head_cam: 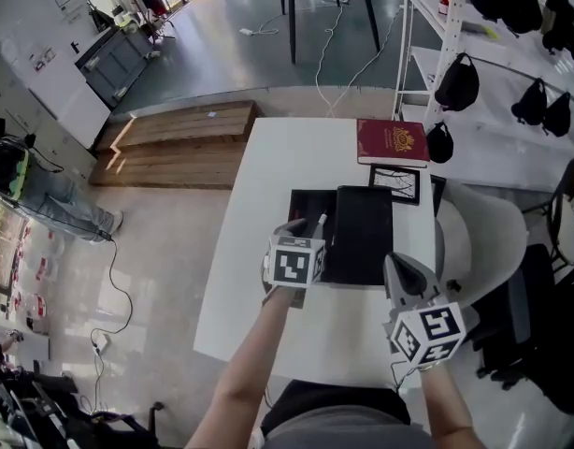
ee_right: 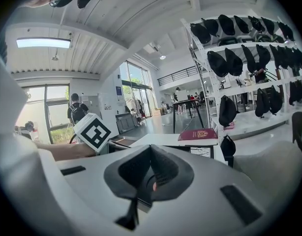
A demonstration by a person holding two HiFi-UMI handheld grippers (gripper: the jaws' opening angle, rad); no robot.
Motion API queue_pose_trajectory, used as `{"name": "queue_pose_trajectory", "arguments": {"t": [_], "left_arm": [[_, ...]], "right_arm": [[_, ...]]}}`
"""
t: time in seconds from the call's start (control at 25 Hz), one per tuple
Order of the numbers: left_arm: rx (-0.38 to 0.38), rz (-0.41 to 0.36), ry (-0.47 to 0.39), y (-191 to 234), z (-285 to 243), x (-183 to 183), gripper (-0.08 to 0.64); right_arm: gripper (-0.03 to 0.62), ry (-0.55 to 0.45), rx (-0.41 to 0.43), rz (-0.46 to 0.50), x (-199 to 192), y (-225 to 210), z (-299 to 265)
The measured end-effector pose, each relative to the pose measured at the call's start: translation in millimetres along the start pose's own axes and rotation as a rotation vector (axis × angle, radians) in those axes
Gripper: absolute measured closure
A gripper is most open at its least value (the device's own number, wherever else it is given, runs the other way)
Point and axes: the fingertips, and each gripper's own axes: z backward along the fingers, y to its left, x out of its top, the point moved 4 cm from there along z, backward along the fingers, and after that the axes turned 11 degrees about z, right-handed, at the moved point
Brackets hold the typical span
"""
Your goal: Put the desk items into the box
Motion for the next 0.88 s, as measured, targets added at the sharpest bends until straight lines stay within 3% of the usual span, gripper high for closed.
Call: {"name": "queue_pose_trajectory", "arguments": {"t": [0.88], "left_arm": [[0.006, 0.074, -0.252, 23.5, 106.4, -15.4, 0.523]], "right_arm": [[0.588, -0.041, 0.059, 0.014, 18.4, 24.6, -3.6]]}}
